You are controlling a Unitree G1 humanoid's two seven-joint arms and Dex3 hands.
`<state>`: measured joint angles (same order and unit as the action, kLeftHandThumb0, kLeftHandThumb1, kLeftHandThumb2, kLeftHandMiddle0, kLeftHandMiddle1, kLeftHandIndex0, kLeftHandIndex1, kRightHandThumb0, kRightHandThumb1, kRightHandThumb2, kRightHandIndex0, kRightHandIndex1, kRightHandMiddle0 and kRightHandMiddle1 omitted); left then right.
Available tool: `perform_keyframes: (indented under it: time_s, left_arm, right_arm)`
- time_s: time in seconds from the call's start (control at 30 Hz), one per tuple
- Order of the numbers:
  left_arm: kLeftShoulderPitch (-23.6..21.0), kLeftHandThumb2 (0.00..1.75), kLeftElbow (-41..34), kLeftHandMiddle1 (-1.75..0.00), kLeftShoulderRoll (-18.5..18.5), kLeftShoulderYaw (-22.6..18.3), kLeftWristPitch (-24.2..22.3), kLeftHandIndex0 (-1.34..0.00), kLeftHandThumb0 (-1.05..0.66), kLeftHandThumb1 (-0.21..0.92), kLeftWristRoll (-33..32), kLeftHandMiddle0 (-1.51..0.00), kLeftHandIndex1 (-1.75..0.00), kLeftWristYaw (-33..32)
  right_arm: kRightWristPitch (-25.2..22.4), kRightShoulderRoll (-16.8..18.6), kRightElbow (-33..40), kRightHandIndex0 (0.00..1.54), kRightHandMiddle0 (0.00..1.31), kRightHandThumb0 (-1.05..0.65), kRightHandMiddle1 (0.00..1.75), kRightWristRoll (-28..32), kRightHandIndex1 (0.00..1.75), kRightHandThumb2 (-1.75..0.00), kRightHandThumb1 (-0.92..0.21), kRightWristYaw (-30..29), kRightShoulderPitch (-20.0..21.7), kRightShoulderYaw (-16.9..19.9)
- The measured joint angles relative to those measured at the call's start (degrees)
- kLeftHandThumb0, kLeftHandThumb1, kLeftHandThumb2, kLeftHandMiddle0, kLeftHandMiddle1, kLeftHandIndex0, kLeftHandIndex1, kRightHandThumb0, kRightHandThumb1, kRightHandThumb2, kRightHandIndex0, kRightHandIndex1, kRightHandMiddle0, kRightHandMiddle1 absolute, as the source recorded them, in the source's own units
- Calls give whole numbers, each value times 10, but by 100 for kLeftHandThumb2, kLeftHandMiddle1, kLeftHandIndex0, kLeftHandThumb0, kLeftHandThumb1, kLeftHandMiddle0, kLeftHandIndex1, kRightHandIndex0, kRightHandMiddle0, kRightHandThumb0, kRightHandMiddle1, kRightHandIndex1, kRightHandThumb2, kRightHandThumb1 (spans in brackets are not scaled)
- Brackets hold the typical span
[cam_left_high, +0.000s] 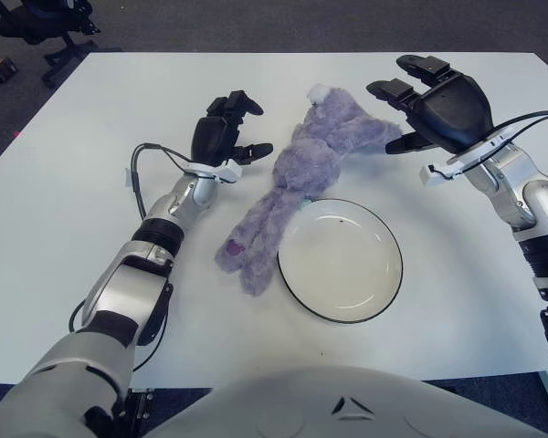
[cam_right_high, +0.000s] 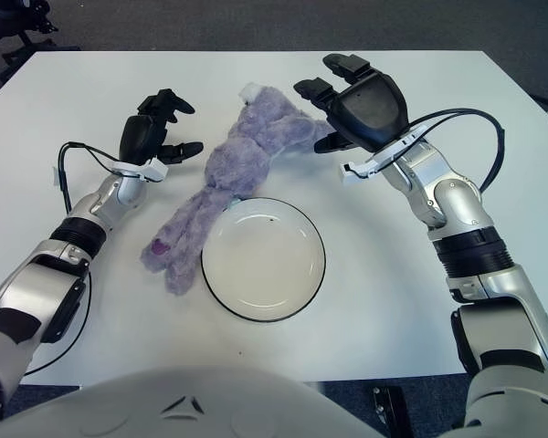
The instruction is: Put the doll into the plate.
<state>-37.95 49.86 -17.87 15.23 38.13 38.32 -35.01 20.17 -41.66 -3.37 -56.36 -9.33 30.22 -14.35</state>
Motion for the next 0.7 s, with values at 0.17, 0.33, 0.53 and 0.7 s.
perform_keyframes:
  time_s: [0.17, 0.33, 0.53, 0.7]
  left_arm:
    - [0, 44, 0, -158, 2, 0, -1, -14, -1, 92, 0, -33, -161, -1]
    - [0, 44, 1, -158, 4, 1, -3, -14, -1, 92, 0, -33, -161, -2]
    - [0, 44, 1, -158, 6, 1, -7, -15, -1, 92, 0, -33, -161, -4]
    - [0, 44, 0, -157, 9, 1, -7, -15, -1, 92, 0, -33, -161, -5]
  right_arm:
    - [-1, 8, 5, 30, 41, -55, 4, -4, 0, 0, -82, 11, 0, -7]
    - [2, 12, 5, 28, 40, -54, 3, -6, 0, 0, -82, 25, 3, -12]
    - [20, 12, 6, 27, 39, -52, 1, -8, 0, 0, -82, 56, 15, -26]
    - [38, 10, 8, 27, 38, -50, 1, -7, 0, 0, -82, 93, 36, -33]
